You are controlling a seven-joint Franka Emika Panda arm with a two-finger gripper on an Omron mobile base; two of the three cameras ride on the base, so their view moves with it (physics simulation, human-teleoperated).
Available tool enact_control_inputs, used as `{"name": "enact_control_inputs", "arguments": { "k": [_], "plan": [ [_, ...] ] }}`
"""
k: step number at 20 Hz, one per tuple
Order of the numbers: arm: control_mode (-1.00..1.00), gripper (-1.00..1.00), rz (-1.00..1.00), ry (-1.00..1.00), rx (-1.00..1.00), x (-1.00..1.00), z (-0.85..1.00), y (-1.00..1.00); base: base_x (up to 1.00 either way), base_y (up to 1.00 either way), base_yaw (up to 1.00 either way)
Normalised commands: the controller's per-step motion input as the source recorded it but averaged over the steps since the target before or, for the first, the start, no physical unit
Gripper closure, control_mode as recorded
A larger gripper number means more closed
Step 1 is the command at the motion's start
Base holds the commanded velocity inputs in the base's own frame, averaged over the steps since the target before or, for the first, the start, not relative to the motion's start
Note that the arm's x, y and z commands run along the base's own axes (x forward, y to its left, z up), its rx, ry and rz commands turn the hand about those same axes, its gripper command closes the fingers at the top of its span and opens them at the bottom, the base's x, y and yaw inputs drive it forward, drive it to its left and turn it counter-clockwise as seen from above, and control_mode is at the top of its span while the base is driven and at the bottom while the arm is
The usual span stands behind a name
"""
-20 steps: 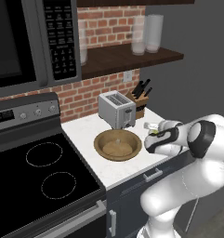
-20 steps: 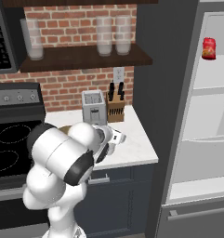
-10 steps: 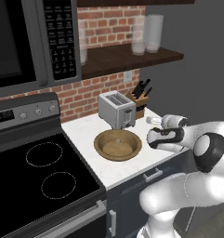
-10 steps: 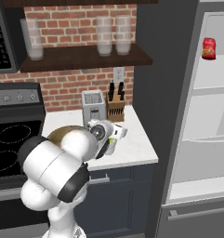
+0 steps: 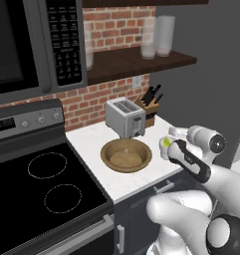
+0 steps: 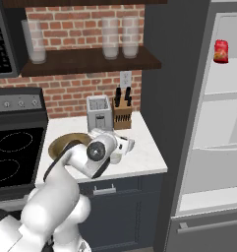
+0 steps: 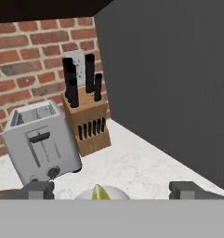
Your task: Grab a lemon wedge from the fridge and one ice cube from the ice bowl, and put them in the glass of lemonade.
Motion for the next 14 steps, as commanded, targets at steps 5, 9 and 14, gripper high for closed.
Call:
{"name": "enact_control_inputs", "arguments": {
  "k": [5, 9, 14],
  "plan": [
    [-1.00, -1.00, 0.00, 0.00, 0.00, -0.72, 1.00, -0.28, 0.00, 0.00, 0.00],
    [-1.00, -1.00, 0.03, 0.06, 0.00, -0.96, 0.77, -0.11, 0.00, 0.00, 0.00],
    [-1.00, -1.00, 0.06, 0.12, 0.00, -1.00, 0.14, 0.00, 0.00, 0.00, 0.00]
  ]
}}
